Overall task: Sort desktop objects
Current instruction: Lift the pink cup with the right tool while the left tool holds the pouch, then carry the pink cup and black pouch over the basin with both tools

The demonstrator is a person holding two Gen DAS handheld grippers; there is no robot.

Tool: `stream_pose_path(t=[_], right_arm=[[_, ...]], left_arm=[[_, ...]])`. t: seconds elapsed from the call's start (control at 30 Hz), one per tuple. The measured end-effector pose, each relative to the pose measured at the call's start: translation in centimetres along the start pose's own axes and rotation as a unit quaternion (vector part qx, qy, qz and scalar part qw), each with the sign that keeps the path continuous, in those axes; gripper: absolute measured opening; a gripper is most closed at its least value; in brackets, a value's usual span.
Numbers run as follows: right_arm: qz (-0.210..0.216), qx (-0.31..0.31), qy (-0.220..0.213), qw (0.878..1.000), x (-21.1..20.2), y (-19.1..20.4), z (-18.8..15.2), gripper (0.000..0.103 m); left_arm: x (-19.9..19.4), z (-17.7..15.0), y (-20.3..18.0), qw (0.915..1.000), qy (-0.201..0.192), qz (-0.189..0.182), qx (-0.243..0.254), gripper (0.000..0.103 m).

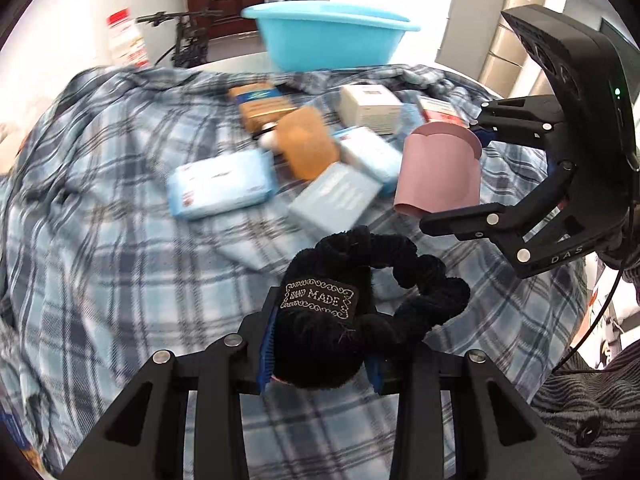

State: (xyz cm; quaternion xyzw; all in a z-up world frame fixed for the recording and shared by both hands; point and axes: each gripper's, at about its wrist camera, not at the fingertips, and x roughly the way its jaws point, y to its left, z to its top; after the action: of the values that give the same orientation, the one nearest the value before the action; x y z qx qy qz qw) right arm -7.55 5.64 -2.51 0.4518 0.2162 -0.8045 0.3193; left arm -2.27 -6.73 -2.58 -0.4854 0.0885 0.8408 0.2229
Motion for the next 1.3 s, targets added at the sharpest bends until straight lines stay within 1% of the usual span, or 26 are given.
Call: stream_pose_path(t=[0.13,0.3,0.53,0.73,0.97,1.3], right_arm=[[-0.032,0.048,-0.004,0.998,-0.9,-1.9,-2.2,0.068],[-0.049,0.087,0.003,0.995,-1.8,-3.8,-4.6,0.068],[-0.069,0.135,0.004,0.988,-2.3,-6.6,-7.0,0.068],[-0.075,0.148,0.009,0.986,-2.2,-7.8,-8.1,0.068],[-0.073,0.159,0.017,0.984,-1.6,-8.6,-8.8,0.068],[-0.079,0.149,0.019,0.985,-0.7,-8.5,-9.0,0.068]], left_arm=[[0.7,1.3,-1.8,0.9997,-0.002,-0.016,0.018,0.037],[2.1,2.9,-3.8,0.9988,0.002,-0.031,0.039,0.037],[3.7,4.5,-6.2,0.9971,0.005,-0.044,0.061,0.037],[5.1,5.4,-7.0,0.9963,0.011,-0.066,0.055,0.037],[6.0,5.6,-7.4,0.9966,0.016,-0.050,0.063,0.037],[6.2,4.9,-7.2,0.9967,0.025,-0.048,0.060,0.037]])
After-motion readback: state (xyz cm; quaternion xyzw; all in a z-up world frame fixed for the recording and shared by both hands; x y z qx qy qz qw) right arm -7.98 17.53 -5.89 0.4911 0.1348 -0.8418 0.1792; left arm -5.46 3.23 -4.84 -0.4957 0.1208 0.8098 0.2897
